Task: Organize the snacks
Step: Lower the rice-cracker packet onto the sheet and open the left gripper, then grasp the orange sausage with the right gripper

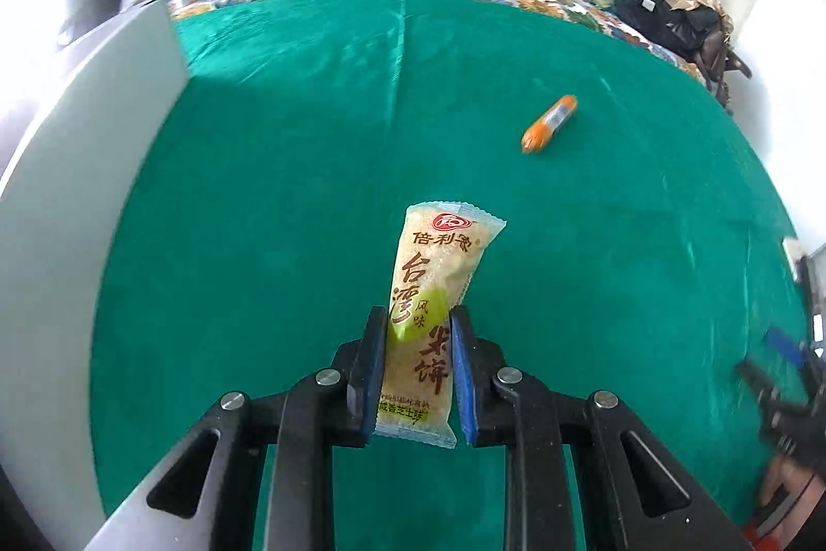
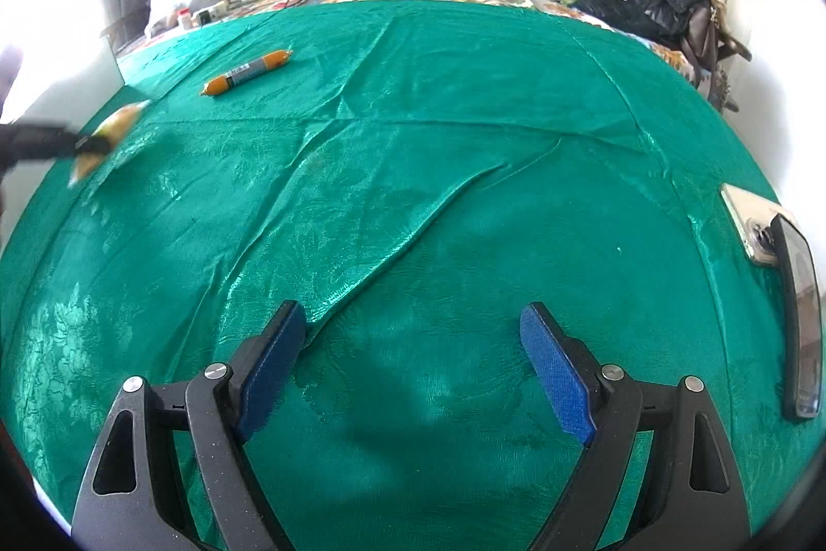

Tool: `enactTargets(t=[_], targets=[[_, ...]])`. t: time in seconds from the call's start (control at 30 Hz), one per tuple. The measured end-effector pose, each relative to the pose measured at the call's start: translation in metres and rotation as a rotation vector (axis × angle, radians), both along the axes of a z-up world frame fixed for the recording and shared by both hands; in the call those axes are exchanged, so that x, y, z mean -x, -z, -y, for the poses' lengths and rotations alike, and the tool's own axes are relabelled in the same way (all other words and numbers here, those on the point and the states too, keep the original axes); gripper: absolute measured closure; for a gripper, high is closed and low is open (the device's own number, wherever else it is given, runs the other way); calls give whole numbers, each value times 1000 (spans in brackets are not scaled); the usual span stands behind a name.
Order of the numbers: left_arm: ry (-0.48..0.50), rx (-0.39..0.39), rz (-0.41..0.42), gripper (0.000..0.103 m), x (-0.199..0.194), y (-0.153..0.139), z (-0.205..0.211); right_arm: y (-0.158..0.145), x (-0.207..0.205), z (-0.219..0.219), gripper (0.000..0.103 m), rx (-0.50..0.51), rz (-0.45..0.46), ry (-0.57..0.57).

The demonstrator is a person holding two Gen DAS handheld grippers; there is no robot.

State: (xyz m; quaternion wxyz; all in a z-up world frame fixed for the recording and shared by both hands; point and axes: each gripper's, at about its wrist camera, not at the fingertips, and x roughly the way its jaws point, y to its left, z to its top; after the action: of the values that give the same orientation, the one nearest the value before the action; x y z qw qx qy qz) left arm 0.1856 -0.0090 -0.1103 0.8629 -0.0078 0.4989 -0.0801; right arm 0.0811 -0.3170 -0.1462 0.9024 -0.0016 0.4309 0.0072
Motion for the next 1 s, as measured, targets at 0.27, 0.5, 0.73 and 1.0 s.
enactTargets(t=[0.27, 0.5, 0.73, 1.0], targets=[[22, -14, 3, 14, 5, 22, -24, 0, 1, 0, 16, 4, 2, 2], [-61, -81, 76, 9, -1, 31, -41, -1, 2, 1, 16, 5, 4, 4], [-81, -75, 104, 0, -2, 38, -50, -1, -1, 2, 9, -4, -16, -9], [-82, -75, 104, 0, -1, 37, -50, -31, -84, -39, 12, -230, -108, 38]])
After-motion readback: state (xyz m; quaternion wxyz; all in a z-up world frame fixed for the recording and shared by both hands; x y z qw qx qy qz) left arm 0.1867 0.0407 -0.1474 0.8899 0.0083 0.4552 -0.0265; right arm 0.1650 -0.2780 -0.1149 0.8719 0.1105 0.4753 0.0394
